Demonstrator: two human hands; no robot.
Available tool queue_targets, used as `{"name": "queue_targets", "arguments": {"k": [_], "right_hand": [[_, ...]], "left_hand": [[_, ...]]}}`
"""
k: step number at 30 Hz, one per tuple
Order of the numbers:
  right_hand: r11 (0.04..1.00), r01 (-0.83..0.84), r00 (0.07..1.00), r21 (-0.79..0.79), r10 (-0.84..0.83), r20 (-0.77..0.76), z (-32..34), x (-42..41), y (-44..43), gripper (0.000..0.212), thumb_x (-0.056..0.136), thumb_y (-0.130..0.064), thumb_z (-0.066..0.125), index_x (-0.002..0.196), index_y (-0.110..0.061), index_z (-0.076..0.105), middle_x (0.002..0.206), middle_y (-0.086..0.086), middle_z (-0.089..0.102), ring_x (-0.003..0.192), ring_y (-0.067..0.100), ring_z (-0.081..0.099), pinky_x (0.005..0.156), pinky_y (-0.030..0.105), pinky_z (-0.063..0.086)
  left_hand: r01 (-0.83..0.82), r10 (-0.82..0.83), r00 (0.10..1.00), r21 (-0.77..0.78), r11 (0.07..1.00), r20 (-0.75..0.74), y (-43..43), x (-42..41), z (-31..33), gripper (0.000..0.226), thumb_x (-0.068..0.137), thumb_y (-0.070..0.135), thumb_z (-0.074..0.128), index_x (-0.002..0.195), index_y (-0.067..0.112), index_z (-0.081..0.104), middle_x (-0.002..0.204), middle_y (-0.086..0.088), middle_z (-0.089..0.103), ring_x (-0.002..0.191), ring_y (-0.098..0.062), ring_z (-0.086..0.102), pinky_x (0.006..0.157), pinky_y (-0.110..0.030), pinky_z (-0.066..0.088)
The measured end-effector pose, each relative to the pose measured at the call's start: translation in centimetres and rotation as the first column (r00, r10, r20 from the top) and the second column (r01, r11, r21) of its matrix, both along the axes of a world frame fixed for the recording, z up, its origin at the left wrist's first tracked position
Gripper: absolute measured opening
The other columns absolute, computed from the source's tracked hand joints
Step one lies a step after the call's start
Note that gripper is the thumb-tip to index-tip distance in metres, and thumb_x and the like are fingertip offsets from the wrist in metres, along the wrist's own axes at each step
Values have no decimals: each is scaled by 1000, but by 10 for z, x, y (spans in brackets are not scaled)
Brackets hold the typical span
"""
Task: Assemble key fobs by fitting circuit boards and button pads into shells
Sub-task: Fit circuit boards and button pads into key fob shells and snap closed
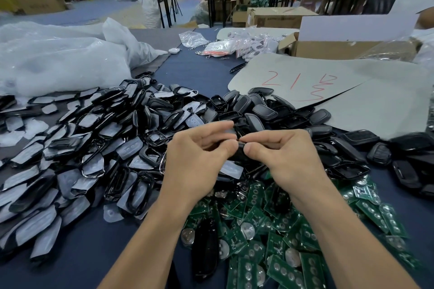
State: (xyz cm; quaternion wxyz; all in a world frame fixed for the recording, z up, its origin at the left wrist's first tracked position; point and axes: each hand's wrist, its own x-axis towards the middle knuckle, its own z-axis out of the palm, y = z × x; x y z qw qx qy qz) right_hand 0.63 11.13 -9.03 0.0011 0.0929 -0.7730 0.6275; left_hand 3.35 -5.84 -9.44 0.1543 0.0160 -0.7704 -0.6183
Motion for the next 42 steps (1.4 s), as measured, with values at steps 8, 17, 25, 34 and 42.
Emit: {"name": "queue_targets", "arguments": {"k": [8,17,25,34,42], "right_hand": [[984,-101,994,150,107,-32,6,3,4,22,79,-16,83,87,-36,79,76,-12,78,67,1,71,64,13,51],[960,54,991,-275,-18,133,11,9,-5,23,76,-4,85,78,-26,84,75,2,79,68,11,74,61,20,57],[759,30,905,-650,255,340,3,19,-31,11,68,-12,76,76,-11,84,80,9,78,64,13,74,60,21,59],[804,68,915,-591,186,359,-2,23,-39,18,91,6,67,83,-2,81,76,12,76,58,14,71,56,22,57],[697,133,928,-705,162,335,15,-3,9,28,85,-7,74,113,-1,71,101,11,79,91,21,77,74,26,61]], "left_hand": [[32,-39,998,-166,986,-40,1,5,-1,15,85,26,78,83,40,82,75,15,78,73,-6,75,68,-21,60],[74,-74,997,135,988,-3,12,-2,-1,20,83,47,74,101,43,81,98,10,81,98,-12,77,90,-37,61],[-67,90,995,372,926,-43,40,2,-3,37,98,46,57,92,21,83,99,2,82,98,-14,78,83,-25,61],[-107,86,994,404,909,70,38,1,-2,47,110,32,47,85,12,82,91,-8,81,80,-24,78,58,-30,60],[23,-20,1000,337,941,-14,27,0,-6,59,99,65,37,113,25,78,111,6,80,107,-10,75,93,-22,58]]}}
